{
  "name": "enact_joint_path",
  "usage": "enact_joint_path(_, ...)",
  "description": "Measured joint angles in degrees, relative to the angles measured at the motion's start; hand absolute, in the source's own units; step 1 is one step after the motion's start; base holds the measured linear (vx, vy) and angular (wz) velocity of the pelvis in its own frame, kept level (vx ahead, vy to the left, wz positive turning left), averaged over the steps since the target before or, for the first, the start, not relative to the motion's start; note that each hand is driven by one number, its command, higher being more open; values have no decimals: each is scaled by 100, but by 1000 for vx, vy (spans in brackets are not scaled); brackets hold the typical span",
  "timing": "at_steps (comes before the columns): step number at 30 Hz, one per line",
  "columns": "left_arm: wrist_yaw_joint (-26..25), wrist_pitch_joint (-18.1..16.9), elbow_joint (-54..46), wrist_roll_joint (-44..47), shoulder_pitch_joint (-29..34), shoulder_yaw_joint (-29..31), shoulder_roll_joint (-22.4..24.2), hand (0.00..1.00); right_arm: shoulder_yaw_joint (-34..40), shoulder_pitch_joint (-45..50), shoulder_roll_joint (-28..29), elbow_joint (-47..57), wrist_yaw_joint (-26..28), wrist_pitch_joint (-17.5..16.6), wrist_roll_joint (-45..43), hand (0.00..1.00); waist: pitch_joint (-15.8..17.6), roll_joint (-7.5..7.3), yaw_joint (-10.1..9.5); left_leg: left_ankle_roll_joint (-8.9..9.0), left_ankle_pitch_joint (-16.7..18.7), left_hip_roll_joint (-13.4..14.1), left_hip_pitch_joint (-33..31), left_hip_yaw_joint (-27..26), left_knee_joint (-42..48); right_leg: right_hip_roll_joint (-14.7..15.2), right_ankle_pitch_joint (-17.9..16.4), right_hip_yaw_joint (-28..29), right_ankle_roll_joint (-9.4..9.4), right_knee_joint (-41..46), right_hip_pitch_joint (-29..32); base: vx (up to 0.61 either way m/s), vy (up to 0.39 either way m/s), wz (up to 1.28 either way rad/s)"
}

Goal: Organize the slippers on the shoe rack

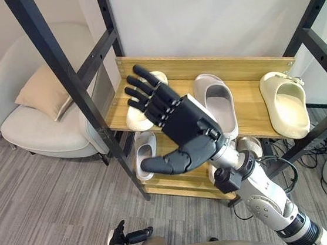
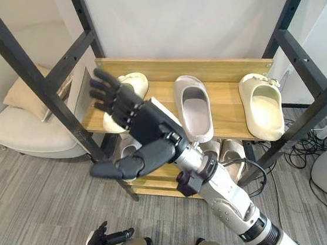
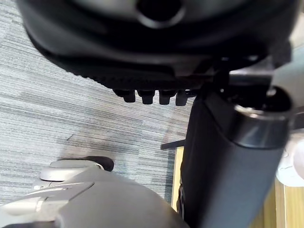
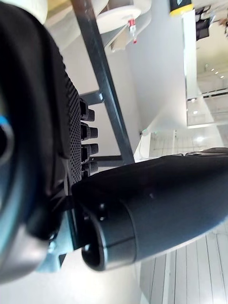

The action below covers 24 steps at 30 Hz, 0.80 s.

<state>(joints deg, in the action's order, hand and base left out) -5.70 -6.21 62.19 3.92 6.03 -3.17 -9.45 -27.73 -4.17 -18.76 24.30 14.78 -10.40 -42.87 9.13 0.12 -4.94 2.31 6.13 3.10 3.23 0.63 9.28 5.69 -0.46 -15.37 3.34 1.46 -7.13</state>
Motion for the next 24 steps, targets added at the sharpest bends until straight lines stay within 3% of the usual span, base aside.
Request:
enact_joint_path(6,-6,2,0,4,54,-21,31,100,467,142,632,16,-500,-243,196,100,-43,74,80,34,24,52,25,-66,0,-52,22,68,-22,-50,-7,2,-3,-7)
enact_joint_path(9,-7,3,0,4,66,-43,34,100,910,165,780,16,-941,-375,981,100,-52,97,106,51,37,92,47,-136,-2,-96,45,135,-46,-87,-9,-3,-6,-12)
enact_joint_path(17,-6,0,-10,3,130,-44,58,100,1816,164,738,16,-1697,-440,2621,100,-76,146,194,51,37,106,58,-154,-23,-114,60,156,-53,-117,-16,-1,0,0)
enact_joint_path(24,-1,-2,-16,2,156,-24,60,100,2473,140,372,16,-2160,-445,3790,100,-77,145,220,51,36,107,77,-166,-62,-125,90,170,-49,-187,-49,0,0,0)
